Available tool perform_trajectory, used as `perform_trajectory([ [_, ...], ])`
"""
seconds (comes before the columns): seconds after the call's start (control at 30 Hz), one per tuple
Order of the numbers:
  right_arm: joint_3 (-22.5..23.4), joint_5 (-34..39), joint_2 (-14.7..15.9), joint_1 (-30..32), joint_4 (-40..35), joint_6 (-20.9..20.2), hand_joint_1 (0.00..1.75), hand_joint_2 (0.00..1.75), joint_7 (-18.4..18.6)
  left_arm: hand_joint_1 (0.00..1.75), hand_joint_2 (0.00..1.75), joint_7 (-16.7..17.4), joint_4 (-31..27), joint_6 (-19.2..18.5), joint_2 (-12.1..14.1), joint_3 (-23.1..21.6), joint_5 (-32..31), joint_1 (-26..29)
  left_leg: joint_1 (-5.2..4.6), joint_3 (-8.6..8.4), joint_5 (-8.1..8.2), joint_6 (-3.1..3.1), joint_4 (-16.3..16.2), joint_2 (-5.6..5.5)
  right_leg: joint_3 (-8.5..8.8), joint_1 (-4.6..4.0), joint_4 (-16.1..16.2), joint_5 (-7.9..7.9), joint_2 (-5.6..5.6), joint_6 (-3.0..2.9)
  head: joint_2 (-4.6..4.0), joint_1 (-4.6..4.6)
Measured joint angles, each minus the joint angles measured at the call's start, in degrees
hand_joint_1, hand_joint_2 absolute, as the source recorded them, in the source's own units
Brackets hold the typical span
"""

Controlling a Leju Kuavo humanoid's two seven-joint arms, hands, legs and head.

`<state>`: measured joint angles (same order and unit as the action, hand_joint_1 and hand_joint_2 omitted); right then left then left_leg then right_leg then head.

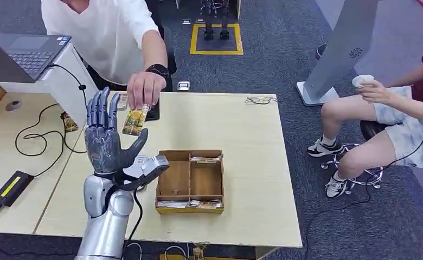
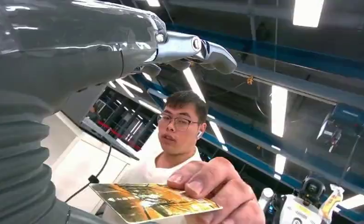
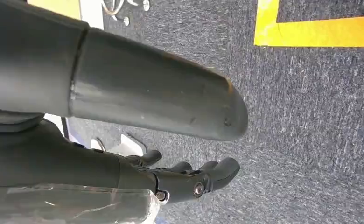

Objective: Pass the card to the sensor for recognition and then transmit it.

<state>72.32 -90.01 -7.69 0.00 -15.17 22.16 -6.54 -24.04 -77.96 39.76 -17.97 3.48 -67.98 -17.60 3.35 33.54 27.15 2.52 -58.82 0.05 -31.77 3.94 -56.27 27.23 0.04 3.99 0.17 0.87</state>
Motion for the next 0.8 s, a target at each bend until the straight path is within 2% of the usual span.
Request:
perform_trajectory([
  [0.23,-0.55,0.02,0.35,0.0,0.5,0.52,0.0,0.0,-0.02,0.0,1.75,1.94,0.09,0.0,-0.02,0.22,-3.75,0.01,0.0,0.0,0.0,0.0,0.0,0.0,0.01,0.0,0.0,0.0,0.0,0.0,0.0,0.02],
  [0.4,-1.29,0.02,0.61,0.01,0.83,0.55,0.0,0.0,0.02,0.0,1.75,7.09,0.11,0.0,0.06,0.26,-9.51,0.02,0.0,0.01,0.0,0.0,0.0,0.0,0.0,0.0,0.0,0.0,0.0,0.0,0.0,0.02],
  [0.43,-1.44,0.0,0.65,0.01,0.92,0.55,0.0,0.0,0.02,1.75,1.75,8.38,0.17,0.0,0.15,0.26,-10.38,0.02,0.0,0.01,0.0,0.0,0.0,0.0,0.0,0.0,0.0,0.0,0.0,0.0,0.0,0.0],
  [0.53,-2.03,0.02,0.72,0.02,1.11,0.57,0.0,0.0,0.37,1.75,1.75,11.61,0.68,0.0,0.35,0.26,-11.15,-0.01,0.0,0.0,0.0,0.0,0.0,0.0,0.0,0.0,0.0,0.0,0.0,0.0,0.0,0.0],
  [0.6,-2.3,0.02,0.74,0.06,1.14,0.83,0.0,0.0,0.42,1.75,1.75,12.52,1.35,0.0,0.35,0.22,-10.01,-0.03,0.0,0.0,0.0,0.0,0.0,0.0,-0.01,0.0,0.0,0.0,0.0,0.0,0.0,0.0],
  [0.8,-2.47,0.02,0.76,0.17,1.11,0.92,0.0,0.0,0.5,1.75,1.75,12.63,2.03,0.02,0.35,-0.04,-9.84,0.07,0.0,0.01,0.0,0.0,0.0,0.0,-0.01,0.0,0.0,0.0,0.0,0.0,0.0,0.0],
])
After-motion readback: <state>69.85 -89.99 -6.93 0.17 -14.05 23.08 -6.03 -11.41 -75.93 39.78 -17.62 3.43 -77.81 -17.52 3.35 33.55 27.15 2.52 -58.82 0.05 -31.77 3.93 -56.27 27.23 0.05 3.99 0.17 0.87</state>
